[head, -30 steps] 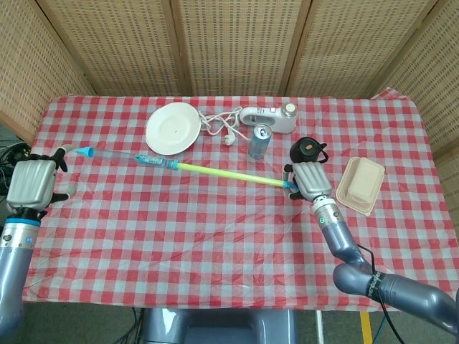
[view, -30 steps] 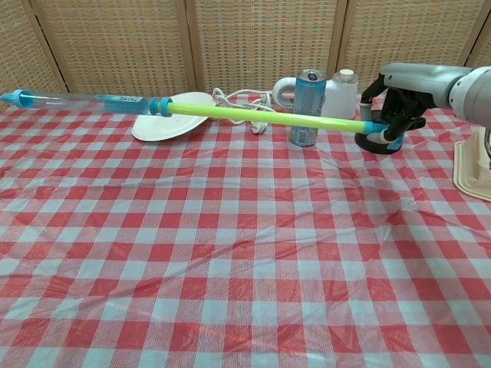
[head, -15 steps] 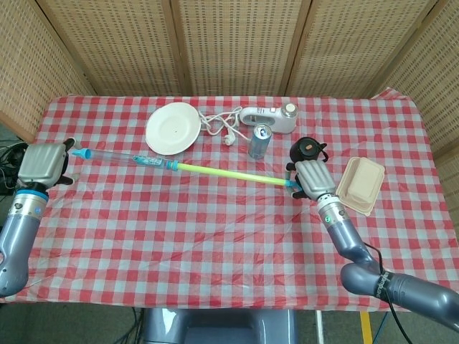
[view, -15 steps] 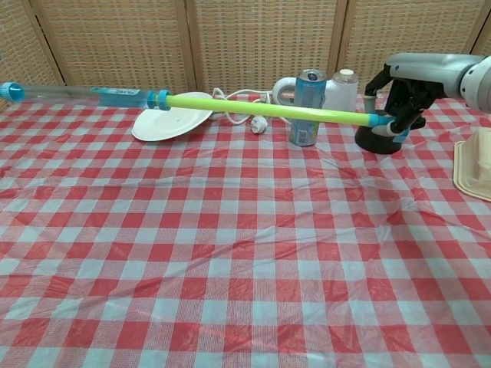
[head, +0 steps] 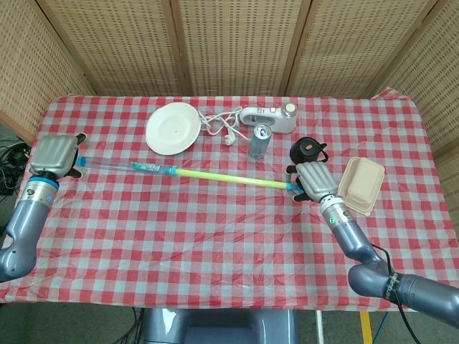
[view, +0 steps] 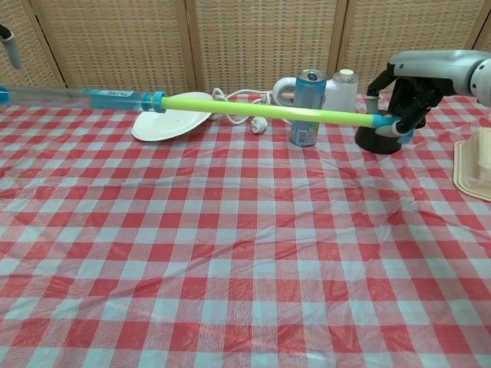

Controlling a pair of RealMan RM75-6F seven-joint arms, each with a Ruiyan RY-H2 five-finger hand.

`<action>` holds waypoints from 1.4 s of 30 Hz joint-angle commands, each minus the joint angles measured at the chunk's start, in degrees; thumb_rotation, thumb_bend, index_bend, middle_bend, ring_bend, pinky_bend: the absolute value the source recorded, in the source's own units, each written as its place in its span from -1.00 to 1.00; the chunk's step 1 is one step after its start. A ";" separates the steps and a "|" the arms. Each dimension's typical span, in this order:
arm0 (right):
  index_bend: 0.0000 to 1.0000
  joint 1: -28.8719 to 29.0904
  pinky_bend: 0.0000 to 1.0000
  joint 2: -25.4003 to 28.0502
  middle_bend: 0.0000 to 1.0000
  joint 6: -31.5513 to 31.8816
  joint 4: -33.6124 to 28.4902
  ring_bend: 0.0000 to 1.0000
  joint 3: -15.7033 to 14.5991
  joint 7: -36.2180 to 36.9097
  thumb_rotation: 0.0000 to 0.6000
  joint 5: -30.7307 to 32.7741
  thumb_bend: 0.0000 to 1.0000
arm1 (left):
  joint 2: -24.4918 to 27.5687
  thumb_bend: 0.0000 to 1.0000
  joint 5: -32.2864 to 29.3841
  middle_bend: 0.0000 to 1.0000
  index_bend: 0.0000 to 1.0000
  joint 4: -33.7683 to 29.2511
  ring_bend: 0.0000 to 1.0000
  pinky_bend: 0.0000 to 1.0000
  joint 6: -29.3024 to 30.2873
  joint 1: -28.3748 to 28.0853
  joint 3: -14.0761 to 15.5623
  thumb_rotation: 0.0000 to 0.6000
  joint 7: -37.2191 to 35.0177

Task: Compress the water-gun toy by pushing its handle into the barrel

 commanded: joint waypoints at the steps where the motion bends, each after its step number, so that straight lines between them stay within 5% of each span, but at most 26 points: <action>1: 0.64 0.09 0.33 0.10 1.00 -0.22 0.14 1.00 -0.23 0.40 1.00 -0.05 0.08 | -0.42 -0.51 -0.83 0.49 -0.29 0.66 0.36 0.17 -0.53 -0.73 0.98 1.00 0.19; 24: 0.64 0.58 0.33 0.59 1.00 0.54 -1.22 1.00 -1.44 1.48 1.00 -0.17 0.08 | -2.51 -0.48 -1.79 0.49 -0.13 2.57 0.36 0.17 -0.31 -3.26 5.71 1.00 -0.73; 31: 0.64 0.62 0.33 0.67 1.00 0.84 -1.53 1.00 -1.76 1.66 1.00 -0.40 0.08 | -2.78 -0.13 -1.11 0.49 0.08 2.17 0.36 0.17 0.68 -3.36 6.27 1.00 -1.48; 42: 0.64 2.01 0.33 -0.91 1.00 0.26 -0.99 1.00 -2.24 0.60 1.00 -0.36 0.08 | -1.93 -0.12 0.36 0.49 0.08 -2.15 0.36 0.17 1.61 -3.46 6.69 1.00 -2.62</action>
